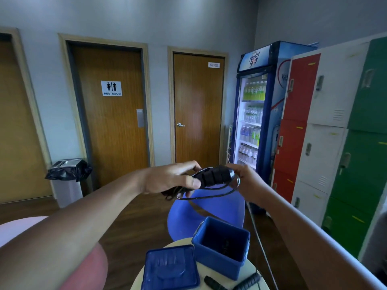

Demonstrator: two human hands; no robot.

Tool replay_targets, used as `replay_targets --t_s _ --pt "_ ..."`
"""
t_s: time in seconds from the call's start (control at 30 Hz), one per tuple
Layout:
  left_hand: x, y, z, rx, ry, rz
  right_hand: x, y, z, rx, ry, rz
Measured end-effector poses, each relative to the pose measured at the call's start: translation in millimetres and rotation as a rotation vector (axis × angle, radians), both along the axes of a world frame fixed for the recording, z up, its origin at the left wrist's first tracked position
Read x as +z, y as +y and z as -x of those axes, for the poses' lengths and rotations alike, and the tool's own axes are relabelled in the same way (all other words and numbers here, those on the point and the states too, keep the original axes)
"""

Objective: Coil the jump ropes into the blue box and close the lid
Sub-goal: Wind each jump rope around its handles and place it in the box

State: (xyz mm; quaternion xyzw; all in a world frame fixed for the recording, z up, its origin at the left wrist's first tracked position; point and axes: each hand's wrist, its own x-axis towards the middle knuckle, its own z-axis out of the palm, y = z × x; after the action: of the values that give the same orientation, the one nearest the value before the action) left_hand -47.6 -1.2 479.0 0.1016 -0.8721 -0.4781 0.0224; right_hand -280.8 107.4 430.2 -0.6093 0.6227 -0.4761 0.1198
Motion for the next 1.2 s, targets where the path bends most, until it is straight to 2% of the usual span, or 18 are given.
replay_targets --t_s 0.07,0.13,0.3,0.37,0.47,0.5,0.67,0.73,0.83,0.9,0.97,1.03,1.2 --pt "-1.8 -1.2 0.8 -0.015 -0.003 -0.061 -14.7 -5.6 -9.3 -0.039 -0.213 -0.039" --pt "-4.1 -1.9 1.9 0.01 0.021 -0.079 -27.9 -13.4 -14.7 -0.059 -0.296 -0.066" --pt "1.4 -12.7 4.3 0.256 0.157 -0.006 -37.8 -17.2 -25.7 -0.004 -0.14 -0.097" --pt "9.9 -21.4 3.0 0.383 0.191 0.184 -38.0 -16.2 -26.0 -0.003 -0.118 -0.15" --pt "17.3 -36.1 3.3 0.545 0.141 0.662 -38.0 -15.8 -18.2 -0.04 -0.053 -0.188" --pt "17.1 -40.8 4.3 0.58 0.145 0.753 -36.4 -15.2 -15.8 -0.049 -0.013 -0.186" --pt "16.4 -53.6 11.1 0.691 0.23 0.906 -22.1 -12.1 -19.3 -0.016 0.184 -0.252" --pt "13.1 -51.8 15.8 0.706 0.177 1.108 -10.0 -6.9 -24.0 0.007 0.289 -0.283" --pt "0.2 -49.8 20.1 0.684 0.037 1.331 15.0 2.7 -25.2 -0.003 0.451 -0.206" --pt "-7.5 -50.5 19.8 0.643 -0.026 1.359 33.3 7.0 -22.7 -0.02 0.53 -0.137" --pt "-12.0 -47.6 18.7 0.559 -0.032 1.313 47.8 9.4 -15.7 -0.07 0.651 -0.098" --pt "-13.0 -38.0 17.3 0.454 -0.03 1.26 58.8 12.7 -8.3 -0.105 0.679 -0.047" --pt "3.2 -6.9 5.4 0.229 -0.017 1.069 71.3 19.6 10.3 -0.108 0.347 0.068"
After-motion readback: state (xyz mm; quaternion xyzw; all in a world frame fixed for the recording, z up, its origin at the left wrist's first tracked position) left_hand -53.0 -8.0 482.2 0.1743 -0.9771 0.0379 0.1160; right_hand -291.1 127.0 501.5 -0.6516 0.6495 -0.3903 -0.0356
